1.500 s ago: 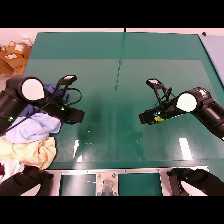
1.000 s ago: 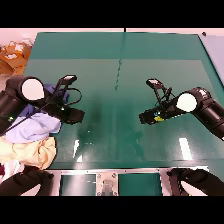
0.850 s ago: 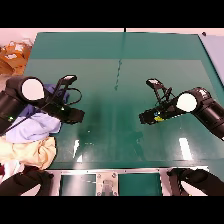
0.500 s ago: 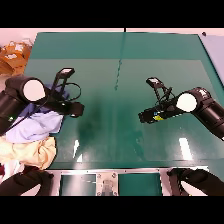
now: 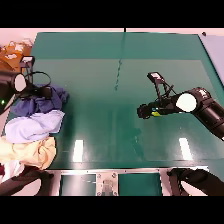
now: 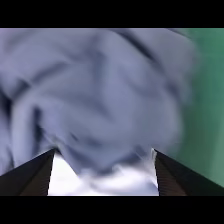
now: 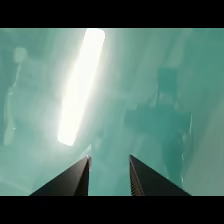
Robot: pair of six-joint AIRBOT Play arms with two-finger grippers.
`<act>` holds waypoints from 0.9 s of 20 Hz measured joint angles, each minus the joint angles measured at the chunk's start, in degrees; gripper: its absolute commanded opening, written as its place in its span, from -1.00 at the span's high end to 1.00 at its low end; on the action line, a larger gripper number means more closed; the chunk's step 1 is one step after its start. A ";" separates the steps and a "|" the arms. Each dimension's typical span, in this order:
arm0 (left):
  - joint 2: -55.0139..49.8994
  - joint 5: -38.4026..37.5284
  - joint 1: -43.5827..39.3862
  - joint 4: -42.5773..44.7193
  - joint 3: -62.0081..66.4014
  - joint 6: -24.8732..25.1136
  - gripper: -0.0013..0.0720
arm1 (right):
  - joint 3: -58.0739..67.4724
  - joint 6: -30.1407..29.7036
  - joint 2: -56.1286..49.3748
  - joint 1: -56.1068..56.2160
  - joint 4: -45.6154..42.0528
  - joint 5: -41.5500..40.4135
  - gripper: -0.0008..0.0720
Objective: Fold the shirts.
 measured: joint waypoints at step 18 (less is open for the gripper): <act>-10.21 -0.81 -0.44 -22.82 24.44 20.06 0.92 | 2.71 0.04 -0.02 -9.73 0.00 0.68 0.87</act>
